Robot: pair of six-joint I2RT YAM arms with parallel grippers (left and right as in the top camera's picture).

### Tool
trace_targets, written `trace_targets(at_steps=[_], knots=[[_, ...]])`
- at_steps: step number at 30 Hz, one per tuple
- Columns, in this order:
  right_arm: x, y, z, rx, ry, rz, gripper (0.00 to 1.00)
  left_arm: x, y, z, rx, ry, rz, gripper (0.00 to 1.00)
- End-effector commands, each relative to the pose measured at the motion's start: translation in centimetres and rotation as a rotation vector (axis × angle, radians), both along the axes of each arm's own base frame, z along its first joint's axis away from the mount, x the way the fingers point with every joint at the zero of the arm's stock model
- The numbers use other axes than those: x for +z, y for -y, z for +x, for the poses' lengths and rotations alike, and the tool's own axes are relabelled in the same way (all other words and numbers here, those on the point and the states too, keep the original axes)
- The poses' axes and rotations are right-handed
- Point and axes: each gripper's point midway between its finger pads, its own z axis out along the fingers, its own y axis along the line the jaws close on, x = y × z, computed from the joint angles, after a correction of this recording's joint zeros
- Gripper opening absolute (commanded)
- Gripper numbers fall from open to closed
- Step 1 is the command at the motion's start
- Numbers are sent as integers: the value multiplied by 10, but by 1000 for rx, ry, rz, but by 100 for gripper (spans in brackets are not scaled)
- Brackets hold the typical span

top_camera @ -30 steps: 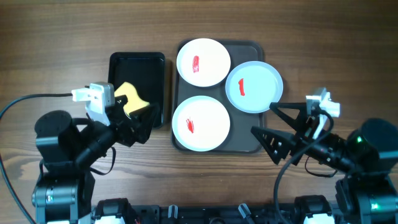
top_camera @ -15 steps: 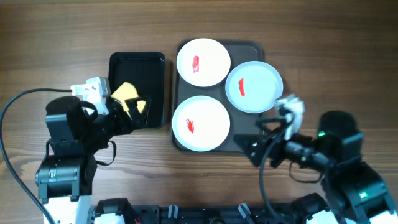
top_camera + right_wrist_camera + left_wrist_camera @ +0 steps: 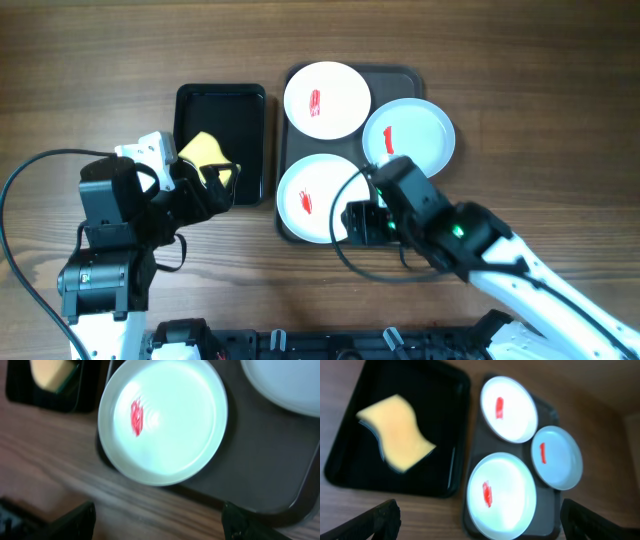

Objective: Clean dirty plates on tray and stack at the side

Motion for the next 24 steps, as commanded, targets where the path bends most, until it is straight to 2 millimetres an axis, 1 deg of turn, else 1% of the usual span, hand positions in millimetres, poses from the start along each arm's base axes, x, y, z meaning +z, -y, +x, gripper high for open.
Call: trace_targets(at_steps=[1,3,6,8,11,13,14,16,17,18,19,22,24], knots=[[26,2,31,-70,73,8,81,-13,-24,-1,161,-91,46,100],[26,5,37,-87,65,19,81,-27,-29,0,209,-163,39,100],[25,11,39,-105,39,32,81,-48,-24,6,215,-253,32,100],[24,13,40,-113,31,34,81,-66,-22,13,226,-315,61,100],[23,13,39,-111,26,34,81,-87,-21,28,232,-353,138,100],[23,12,37,-104,17,43,81,-99,-24,38,280,-368,178,97],[23,12,36,-104,15,42,80,-109,-32,44,370,-388,202,94],[23,12,36,-104,15,42,81,-118,-37,51,450,-398,193,88],[23,12,36,-104,15,42,81,-122,-37,57,466,-396,183,79],[23,12,37,-105,16,42,81,-127,-36,67,480,-382,168,70],[23,12,37,-104,16,43,81,-129,-36,72,486,-373,161,68],[23,12,37,-104,16,43,81,-133,-36,85,493,-356,154,69],[23,12,37,-104,16,43,82,-133,-39,89,502,-385,159,69]])
